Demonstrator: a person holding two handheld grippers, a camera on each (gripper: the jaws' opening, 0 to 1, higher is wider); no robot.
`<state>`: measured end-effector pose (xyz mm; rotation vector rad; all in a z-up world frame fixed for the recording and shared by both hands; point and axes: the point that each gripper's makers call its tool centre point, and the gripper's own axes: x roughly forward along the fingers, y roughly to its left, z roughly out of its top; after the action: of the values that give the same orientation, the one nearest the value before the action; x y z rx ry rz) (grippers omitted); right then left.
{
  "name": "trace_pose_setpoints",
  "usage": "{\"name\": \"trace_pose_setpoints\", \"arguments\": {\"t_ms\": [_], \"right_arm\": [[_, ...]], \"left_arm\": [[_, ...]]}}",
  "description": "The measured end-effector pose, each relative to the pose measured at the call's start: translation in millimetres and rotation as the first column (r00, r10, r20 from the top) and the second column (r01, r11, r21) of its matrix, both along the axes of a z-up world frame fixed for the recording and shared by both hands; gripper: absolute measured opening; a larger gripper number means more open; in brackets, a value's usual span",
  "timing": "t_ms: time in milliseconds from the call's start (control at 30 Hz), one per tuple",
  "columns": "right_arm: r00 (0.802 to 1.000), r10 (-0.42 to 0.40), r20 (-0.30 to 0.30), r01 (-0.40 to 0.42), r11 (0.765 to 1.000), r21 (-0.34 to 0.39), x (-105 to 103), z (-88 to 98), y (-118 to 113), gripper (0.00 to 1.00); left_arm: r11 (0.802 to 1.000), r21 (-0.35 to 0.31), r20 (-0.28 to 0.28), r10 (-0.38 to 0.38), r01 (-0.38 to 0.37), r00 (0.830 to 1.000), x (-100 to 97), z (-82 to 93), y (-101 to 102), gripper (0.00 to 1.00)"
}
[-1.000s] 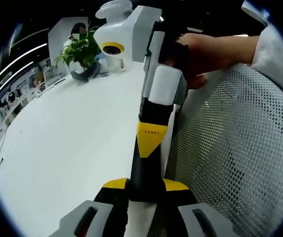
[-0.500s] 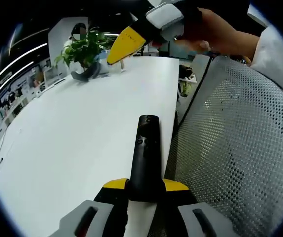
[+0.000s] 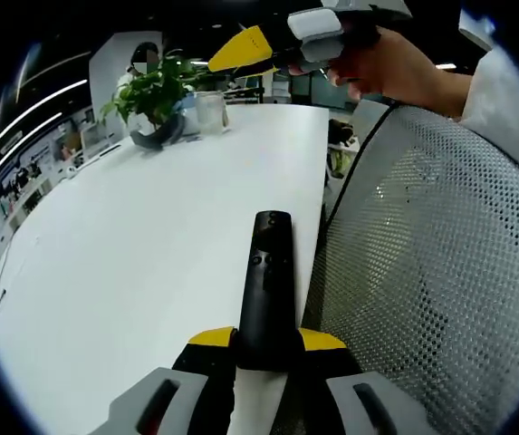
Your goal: Press the specified remote control buttons in sequence, fully releasing each button before pressing the next.
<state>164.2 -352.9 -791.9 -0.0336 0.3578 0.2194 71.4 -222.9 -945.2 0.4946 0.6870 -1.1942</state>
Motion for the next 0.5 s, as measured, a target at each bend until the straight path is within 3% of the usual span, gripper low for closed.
{"name": "trace_pose_setpoints", "arguments": {"t_ms": [33,133,233,500], "right_arm": [[1.0,-0.003,0.001,0.003,1.0,0.002,0,0.5,0,0.64],[1.0,-0.011,0.025,0.011,1.0,-0.005,-1,4.5,-3,0.63],[0.999,-0.016,0.029,0.016,1.0,-0.016,1,2.3,-2,0.79],[0.997,-0.042,0.066,0.045,0.998,-0.039,5,7.3,-8,0.93]], "left_arm": [[1.0,0.002,-0.001,0.0,0.0,1.0,0.0,0.0,0,0.25],[1.0,0.005,-0.007,-0.003,0.003,1.0,0.4,0.0,0,0.25],[1.0,0.008,-0.022,-0.01,0.011,1.0,1.4,0.7,0,0.24],[0.999,0.019,-0.02,-0.05,0.051,0.999,11.1,0.0,5,0.24]]}}
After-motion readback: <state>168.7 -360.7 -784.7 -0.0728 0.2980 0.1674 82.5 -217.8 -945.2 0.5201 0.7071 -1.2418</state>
